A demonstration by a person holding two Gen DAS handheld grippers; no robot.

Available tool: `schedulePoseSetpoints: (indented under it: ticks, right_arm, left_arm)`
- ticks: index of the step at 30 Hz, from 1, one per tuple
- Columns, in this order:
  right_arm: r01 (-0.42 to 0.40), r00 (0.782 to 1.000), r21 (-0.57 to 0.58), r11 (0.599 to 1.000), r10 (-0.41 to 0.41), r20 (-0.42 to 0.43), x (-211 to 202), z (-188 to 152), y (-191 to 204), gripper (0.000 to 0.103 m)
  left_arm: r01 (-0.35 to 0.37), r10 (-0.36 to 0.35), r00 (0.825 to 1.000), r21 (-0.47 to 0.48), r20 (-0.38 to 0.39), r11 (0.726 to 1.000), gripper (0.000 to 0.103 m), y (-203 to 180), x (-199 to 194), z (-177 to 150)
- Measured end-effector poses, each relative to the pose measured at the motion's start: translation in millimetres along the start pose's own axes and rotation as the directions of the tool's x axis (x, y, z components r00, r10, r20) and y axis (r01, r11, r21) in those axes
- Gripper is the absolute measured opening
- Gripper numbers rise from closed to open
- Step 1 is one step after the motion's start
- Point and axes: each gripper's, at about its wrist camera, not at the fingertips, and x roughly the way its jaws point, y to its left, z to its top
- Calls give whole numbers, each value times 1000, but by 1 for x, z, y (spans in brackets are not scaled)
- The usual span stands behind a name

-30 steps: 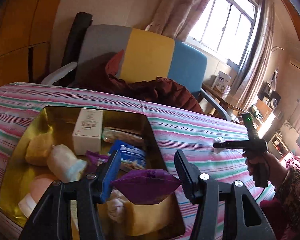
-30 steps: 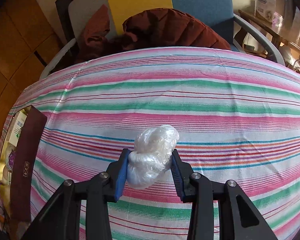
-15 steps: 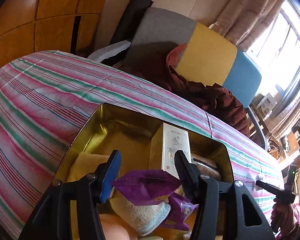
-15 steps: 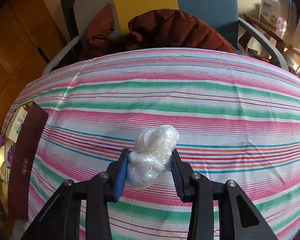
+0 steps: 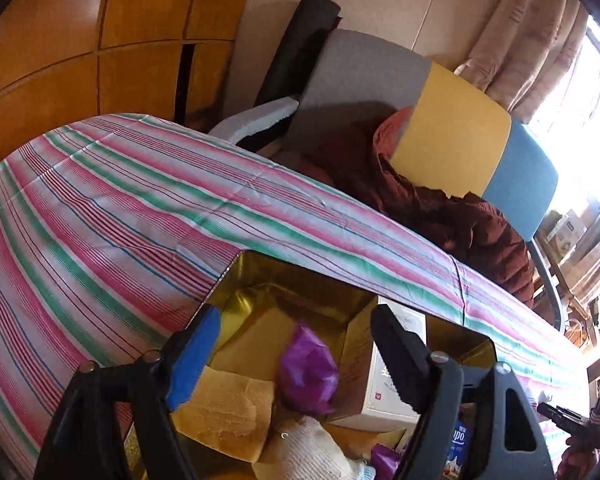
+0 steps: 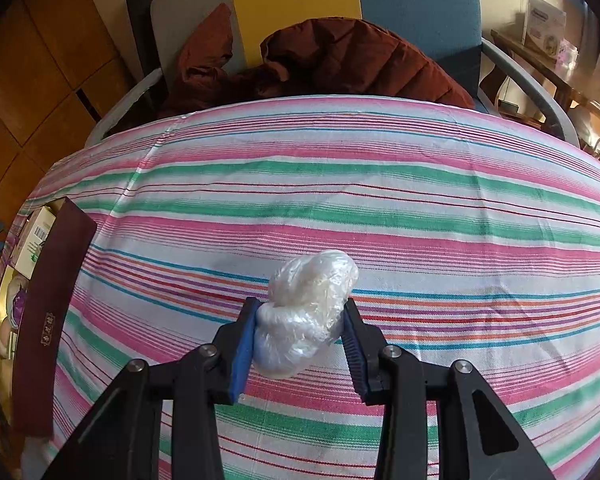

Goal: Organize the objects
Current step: 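Carry the purple snack into the gold tray and open the left tool, then lower the white plastic bag into the gold tray and open the right tool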

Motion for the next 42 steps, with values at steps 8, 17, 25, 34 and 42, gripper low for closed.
schedulePoseSetpoints:
  ticks: [8, 17, 25, 34, 42]
  right_arm:
    - [-4, 1000, -13, 1000, 4, 19, -3, 1, 3, 41]
    - [-45, 993, -77, 996, 52, 103, -20, 4, 21, 41]
    - [-165, 976, -266, 950, 197, 98, -53, 8, 103, 42]
    - [-305, 938, -522, 796, 346, -20, -58, -26, 240, 42]
    - [-311, 943, -593, 742, 317, -97, -32, -41, 289, 42]
  left_arm:
    - [48, -48, 999, -1, 13, 999, 79, 5, -22, -14]
    - [67, -67, 998, 130, -2, 989, 79, -8, -53, -58]
    - [84, -87, 996, 279, -3, 957, 79, -22, -79, -83]
    - [15, -25, 999, 347, 25, 938, 79, -30, -99, -93]
    - [-125, 67, 987, 427, 149, 896, 79, -30, -127, -99]
